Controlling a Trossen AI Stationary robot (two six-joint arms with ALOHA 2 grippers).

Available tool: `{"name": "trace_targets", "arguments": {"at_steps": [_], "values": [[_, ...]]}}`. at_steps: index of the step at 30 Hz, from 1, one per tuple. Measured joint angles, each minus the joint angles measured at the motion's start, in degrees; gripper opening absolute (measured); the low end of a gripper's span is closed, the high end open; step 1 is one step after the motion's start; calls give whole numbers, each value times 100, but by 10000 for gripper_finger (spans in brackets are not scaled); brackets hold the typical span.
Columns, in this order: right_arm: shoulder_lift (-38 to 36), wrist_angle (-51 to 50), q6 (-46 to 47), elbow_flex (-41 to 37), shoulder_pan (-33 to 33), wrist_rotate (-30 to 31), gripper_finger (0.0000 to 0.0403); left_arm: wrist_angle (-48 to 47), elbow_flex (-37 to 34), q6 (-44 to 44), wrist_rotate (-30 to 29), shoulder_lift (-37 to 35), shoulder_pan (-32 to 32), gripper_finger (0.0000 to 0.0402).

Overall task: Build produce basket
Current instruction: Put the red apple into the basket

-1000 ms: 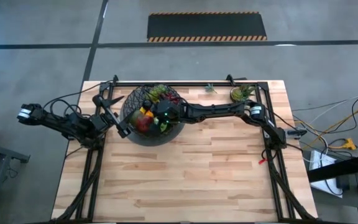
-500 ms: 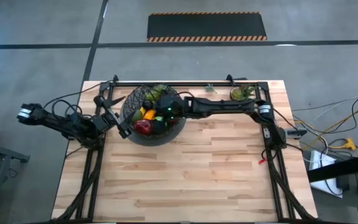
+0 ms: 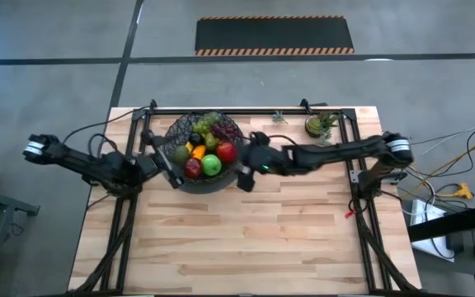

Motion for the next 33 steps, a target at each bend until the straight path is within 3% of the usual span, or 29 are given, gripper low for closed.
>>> {"name": "trace_targets", "arguments": {"at_steps": [10,17,21,26,33], "values": [[-1304,1531,-4,-2160,375,4,359,-2212,777,-1827,57,953,2,288],[-1927,2141,-12,-3096,378,0,359,-6149,2251,-3611,151,1284,168,288],[-2134,2353,-59,-3399,378,-2,359,-8047,3076,-4277,844,1591,519,288],[-2150,2363,-157,-3458,378,-4,359,-9542,3769,-4386,2389,2063,1140,288],[-2126,2374,-273,-3499,378,-20,359,-11188,4390,-3962,3033,2783,2017,288]]}}
